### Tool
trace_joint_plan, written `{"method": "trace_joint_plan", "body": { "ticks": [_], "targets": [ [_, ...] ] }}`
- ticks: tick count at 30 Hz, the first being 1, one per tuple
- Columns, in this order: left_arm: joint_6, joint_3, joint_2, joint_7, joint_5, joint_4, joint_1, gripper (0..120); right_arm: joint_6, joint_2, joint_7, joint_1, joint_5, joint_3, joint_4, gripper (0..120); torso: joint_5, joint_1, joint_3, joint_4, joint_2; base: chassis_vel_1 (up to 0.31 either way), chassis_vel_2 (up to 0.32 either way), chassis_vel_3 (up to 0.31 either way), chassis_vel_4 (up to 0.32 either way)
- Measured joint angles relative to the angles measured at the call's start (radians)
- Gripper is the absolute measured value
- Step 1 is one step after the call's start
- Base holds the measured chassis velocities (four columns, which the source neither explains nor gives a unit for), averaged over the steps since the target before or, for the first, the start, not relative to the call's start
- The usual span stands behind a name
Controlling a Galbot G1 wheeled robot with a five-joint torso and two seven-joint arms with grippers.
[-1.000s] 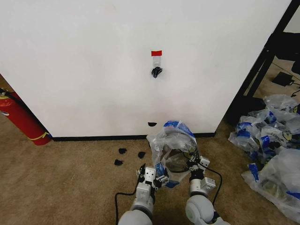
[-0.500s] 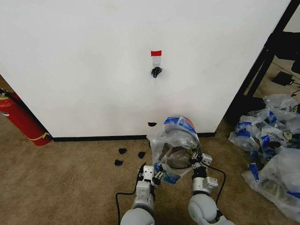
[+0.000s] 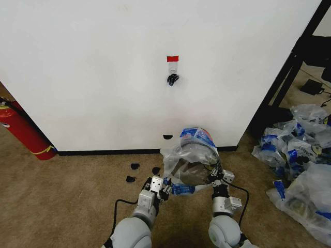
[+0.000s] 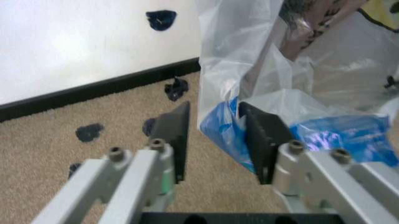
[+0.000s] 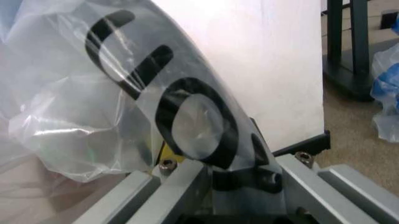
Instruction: Pick up the garbage bag from the wall and place it over the trash bin.
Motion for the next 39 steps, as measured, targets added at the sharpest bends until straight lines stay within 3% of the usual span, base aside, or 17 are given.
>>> {"method": "trace_joint_plan", "body": {
  "ticks": [1,7,10,18,21,27,39],
  "targets": [
    [0.001,-0.001,0.001,0.001,-0.002,-0.004,0.006,30,-0.001,0.002,0.001,0.000,0.000,0.001,0.002,0,-0.0001,0.000,0.000,0.0000,0.000,0.000,0.000,0.000,0.000],
    [0.002,-0.004,-0.005,0.009,-0.006,-0.031,0.040,3,-0.005,0.011,0.002,0.000,0.018,0.011,0.014,0,0.0001,0.000,0.000,0.0000,0.000,0.000,0.000,0.000,0.000],
    [0.002,-0.005,-0.009,0.012,-0.010,-0.034,0.045,0,-0.002,0.012,-0.004,0.000,0.054,0.012,0.018,0,0.0001,0.000,0.000,0.0000,0.000,0.000,0.000,0.000,0.000],
    [-0.003,-0.022,-0.014,0.012,-0.021,-0.020,0.038,0,0.010,0.003,-0.057,-0.013,0.206,0.007,0.061,0,0.0001,0.000,0.000,0.0000,0.000,0.000,0.000,0.000,0.000],
    [-0.016,-0.040,-0.005,0.013,-0.025,-0.015,0.036,0,0.000,-0.024,-0.114,-0.023,0.346,0.010,0.104,0,0.0002,0.000,0.000,0.0000,0.000,0.000,0.000,0.000,0.000],
    [-0.031,-0.065,0.009,0.014,-0.025,-0.024,0.041,0,-0.042,-0.065,-0.114,-0.040,0.405,0.036,0.121,0,0.0002,0.000,0.000,-0.0002,0.000,0.000,0.000,0.000,0.000],
    [-0.051,-0.059,-0.018,0.026,0.006,0.041,0.025,0,-0.004,-0.054,-0.149,-0.054,0.600,0.049,0.189,0,0.0002,0.000,0.000,0.0000,0.000,0.000,0.000,0.000,0.000]
  ]
}}
